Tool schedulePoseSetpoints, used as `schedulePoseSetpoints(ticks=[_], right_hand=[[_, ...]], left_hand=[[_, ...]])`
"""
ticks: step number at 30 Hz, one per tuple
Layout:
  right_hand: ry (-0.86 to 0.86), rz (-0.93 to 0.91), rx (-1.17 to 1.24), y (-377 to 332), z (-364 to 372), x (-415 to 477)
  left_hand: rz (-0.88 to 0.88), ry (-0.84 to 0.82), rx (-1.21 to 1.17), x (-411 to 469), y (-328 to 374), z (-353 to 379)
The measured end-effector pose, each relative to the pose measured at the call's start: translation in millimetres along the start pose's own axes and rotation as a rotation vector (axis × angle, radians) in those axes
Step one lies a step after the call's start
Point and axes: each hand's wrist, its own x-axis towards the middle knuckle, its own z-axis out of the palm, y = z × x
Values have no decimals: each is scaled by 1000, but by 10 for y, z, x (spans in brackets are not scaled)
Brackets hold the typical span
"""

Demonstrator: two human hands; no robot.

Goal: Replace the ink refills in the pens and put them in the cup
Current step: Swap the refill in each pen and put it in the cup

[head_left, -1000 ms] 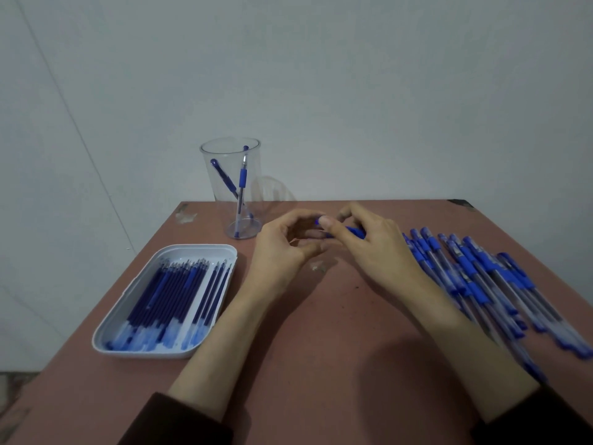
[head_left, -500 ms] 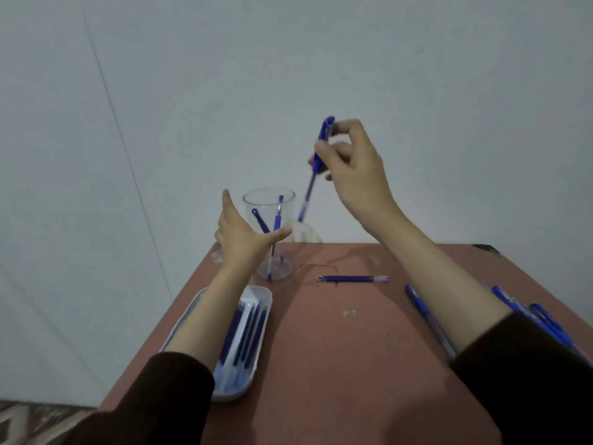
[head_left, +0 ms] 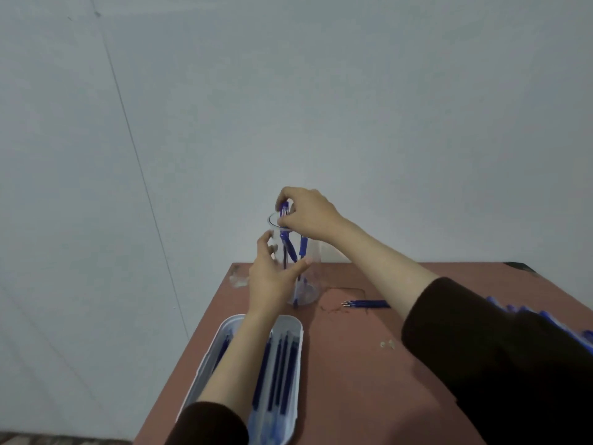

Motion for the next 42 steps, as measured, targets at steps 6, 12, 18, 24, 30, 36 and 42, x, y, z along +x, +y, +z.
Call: schedulePoseSetpoints(ticks=[6,12,18,24,30,36,42], right_hand=[[-131,45,-59,-30,-28,10],[-143,8,-17,-29,-90,-36],[-3,-55,79,53,-215,-223],[193,-58,124,238,-341,-558],[216,42,148,577,-463,-1132],[125,298,-26,1038,-702,-1629],[-53,514,-263,1417,-1034,-1939]], left_hand=[[3,9,-3,4,-4,0],[-15,-3,-20,-9,20,-5],[-49,-36,10,-22,71,-4],[-6,174,108,-312,151,30],[232,210,97,-826,189,312],[200,-106,78,-1077,138,745],[226,-299,96,-1126,74,887]])
